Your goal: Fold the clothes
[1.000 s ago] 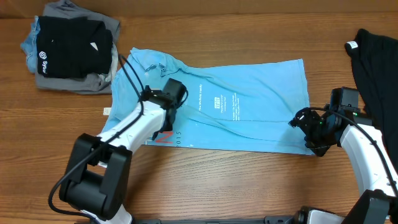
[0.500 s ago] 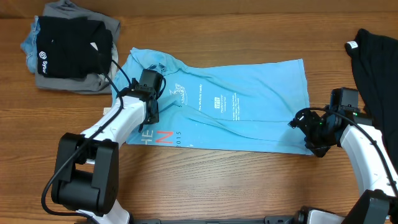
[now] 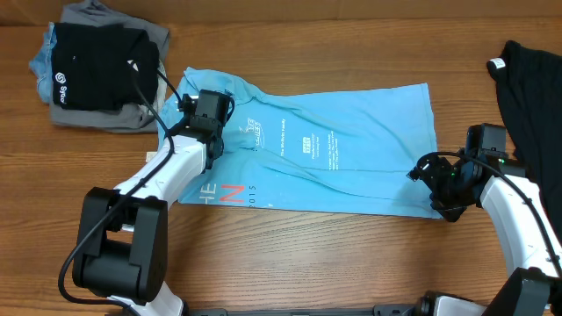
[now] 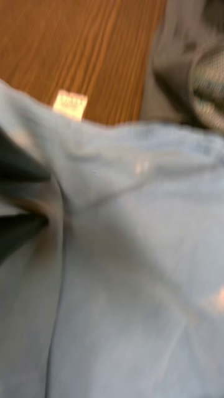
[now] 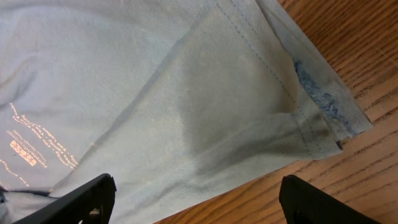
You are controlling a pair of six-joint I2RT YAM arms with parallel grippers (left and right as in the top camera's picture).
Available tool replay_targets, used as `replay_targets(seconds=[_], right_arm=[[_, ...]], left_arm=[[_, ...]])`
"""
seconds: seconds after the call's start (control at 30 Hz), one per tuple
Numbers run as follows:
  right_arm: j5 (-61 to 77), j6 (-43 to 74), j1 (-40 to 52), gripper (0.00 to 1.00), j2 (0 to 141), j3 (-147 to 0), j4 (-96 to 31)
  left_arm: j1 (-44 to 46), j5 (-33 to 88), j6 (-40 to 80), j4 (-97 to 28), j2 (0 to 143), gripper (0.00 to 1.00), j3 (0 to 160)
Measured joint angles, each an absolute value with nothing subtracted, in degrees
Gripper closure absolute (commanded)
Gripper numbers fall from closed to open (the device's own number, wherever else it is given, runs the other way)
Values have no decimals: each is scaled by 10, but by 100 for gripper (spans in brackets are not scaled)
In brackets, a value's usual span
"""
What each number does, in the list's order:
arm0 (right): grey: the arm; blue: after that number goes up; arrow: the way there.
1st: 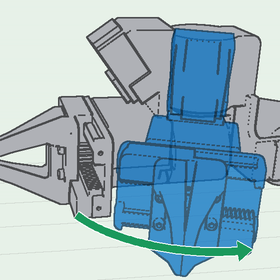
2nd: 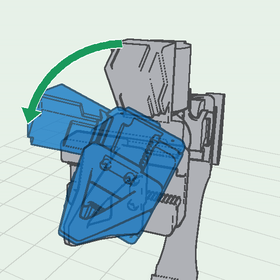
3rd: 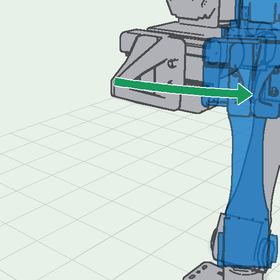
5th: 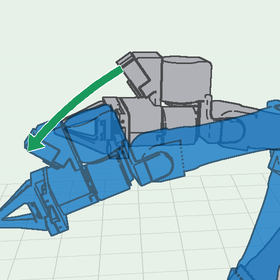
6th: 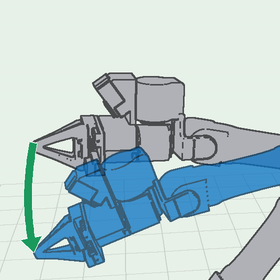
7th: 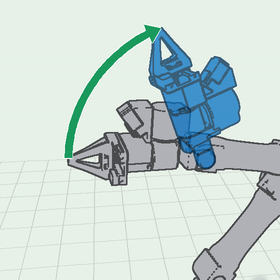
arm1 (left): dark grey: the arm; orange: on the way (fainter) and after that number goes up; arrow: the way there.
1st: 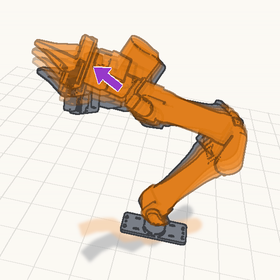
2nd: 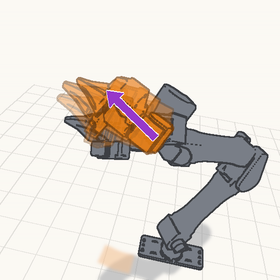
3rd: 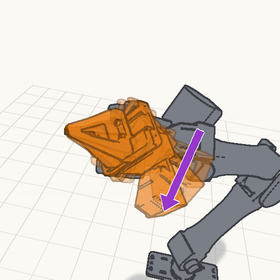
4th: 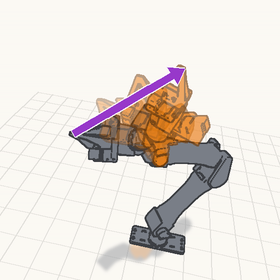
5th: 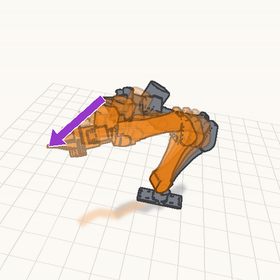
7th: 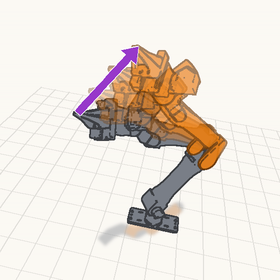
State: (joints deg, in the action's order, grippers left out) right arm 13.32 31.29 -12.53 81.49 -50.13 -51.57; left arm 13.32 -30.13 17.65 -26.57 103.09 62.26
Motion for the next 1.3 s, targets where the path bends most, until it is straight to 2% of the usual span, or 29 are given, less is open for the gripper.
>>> replay_targets(seconds=[0.03, 0.23, 0.4, 0.57, 0.6, 0.67, 0.87, 1.1, 1.3], right_arm=[[133, 313, -125, 12, 815, -501, -516], [133, 313, -124, 11, 815, -501, -516], [133, 313, -112, 11, 815, -501, -521], [138, 313, -84, 12, 815, -501, -519], [138, 313, -78, 7, 815, -501, -517], [136, 320, -66, 1, 816, -501, -513], [95, 354, -64, 0, 838, -501, -505], [65, 367, -85, 0, 880, -501, -481], [57, 355, -140, 0, 896, -501, -475]], left_arm=[[132, -312, 181, -267, 1031, 0, 623], [126, -342, 195, -309, 1031, 0, 626], [126, -342, 228, -419, 1028, 0, 661], [126, -274, 259, -499, 1006, 0, 701], [126, -248, 263, -507, 1001, 0, 704], [126, -203, 269, -517, 997, 0, 705], [126, -118, 272, -526, 997, 0, 679], [126, -91, 276, -528, 997, 0, 637], [126, -86, 276, -515, 997, 0, 621]])
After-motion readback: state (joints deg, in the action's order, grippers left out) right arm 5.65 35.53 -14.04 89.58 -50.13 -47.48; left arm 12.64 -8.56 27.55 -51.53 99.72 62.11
